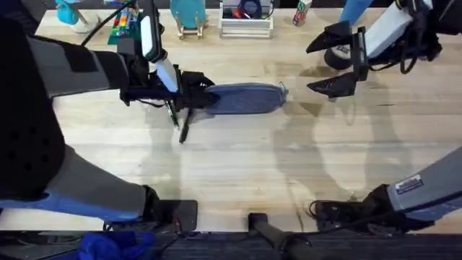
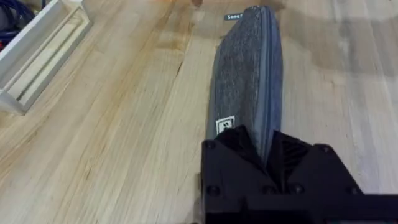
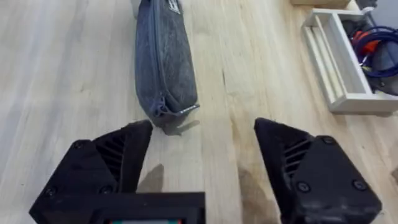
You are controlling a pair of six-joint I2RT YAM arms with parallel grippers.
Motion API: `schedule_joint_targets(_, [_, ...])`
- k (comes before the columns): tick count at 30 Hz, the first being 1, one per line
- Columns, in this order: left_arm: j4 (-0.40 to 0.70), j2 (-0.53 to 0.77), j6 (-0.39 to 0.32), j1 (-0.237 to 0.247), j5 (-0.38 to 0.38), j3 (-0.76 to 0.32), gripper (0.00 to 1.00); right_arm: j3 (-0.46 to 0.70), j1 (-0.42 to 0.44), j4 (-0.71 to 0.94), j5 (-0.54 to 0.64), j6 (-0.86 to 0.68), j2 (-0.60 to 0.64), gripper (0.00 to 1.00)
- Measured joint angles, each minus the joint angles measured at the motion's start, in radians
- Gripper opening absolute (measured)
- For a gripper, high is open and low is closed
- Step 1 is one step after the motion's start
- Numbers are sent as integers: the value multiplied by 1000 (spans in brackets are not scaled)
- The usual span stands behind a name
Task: Unzip the bag, pick up the pens from the table one at a time and place them inside, then zip the bag closed.
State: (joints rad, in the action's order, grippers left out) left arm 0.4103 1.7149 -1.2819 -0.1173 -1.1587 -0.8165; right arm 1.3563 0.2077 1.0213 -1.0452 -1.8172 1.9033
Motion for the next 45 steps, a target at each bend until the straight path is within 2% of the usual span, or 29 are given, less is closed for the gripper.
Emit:
schedule_joint_targets(15, [0, 0, 0, 0, 0, 0, 42, 1, -13, 105, -7, -147, 89, 995])
schedule_joint_targets(30, [0, 0, 0, 0, 0, 0, 65, 1, -88, 102, -5, -170, 105, 995])
schedule_joint_targets(45, [0, 0, 0, 0, 0, 0, 67, 1, -172, 75, 131, -173, 106, 996])
